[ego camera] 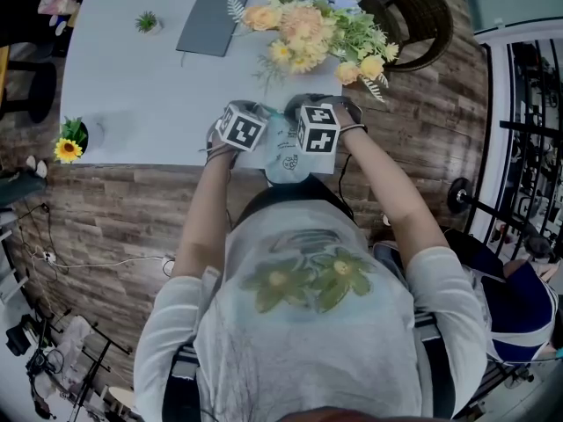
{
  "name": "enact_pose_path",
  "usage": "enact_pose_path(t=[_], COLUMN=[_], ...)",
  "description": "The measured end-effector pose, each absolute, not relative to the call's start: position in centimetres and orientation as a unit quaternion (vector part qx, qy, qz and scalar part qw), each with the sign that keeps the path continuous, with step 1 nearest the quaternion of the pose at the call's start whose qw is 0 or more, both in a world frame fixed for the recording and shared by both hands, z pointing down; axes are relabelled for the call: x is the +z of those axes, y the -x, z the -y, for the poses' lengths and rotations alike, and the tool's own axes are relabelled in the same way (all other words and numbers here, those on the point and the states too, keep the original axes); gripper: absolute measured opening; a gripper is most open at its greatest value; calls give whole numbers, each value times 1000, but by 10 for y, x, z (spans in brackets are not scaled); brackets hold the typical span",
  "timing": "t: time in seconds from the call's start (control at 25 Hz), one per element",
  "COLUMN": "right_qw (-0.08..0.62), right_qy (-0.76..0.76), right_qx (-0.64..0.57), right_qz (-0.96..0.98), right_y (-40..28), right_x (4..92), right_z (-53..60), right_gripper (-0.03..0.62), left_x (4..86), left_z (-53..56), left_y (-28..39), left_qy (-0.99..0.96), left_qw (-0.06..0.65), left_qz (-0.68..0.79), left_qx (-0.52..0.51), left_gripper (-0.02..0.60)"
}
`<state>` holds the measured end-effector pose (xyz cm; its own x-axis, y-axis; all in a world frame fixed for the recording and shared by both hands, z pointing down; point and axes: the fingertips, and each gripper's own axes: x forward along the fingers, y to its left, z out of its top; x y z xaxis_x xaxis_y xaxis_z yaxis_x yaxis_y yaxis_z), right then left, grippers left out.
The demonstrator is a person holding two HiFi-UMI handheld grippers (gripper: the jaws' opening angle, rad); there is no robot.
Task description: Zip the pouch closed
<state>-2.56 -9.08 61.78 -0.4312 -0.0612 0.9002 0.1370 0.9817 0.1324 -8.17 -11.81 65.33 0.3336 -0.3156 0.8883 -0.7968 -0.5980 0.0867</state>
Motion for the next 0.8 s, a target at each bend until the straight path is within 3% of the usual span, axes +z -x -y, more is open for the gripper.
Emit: enact_pose_path(t=[0.8], right_qw=[548], right_qy=[15], right_qx=[-88], right_qz=[831], right_y=[8], right_x=[618], right_z=[89], right_gripper=[15], left_x=[652], left_z=[117], left_y=[82], left_qy=[-771], left_qw=[266], left_qz=[362], left_qx=[451], left_gripper=[21])
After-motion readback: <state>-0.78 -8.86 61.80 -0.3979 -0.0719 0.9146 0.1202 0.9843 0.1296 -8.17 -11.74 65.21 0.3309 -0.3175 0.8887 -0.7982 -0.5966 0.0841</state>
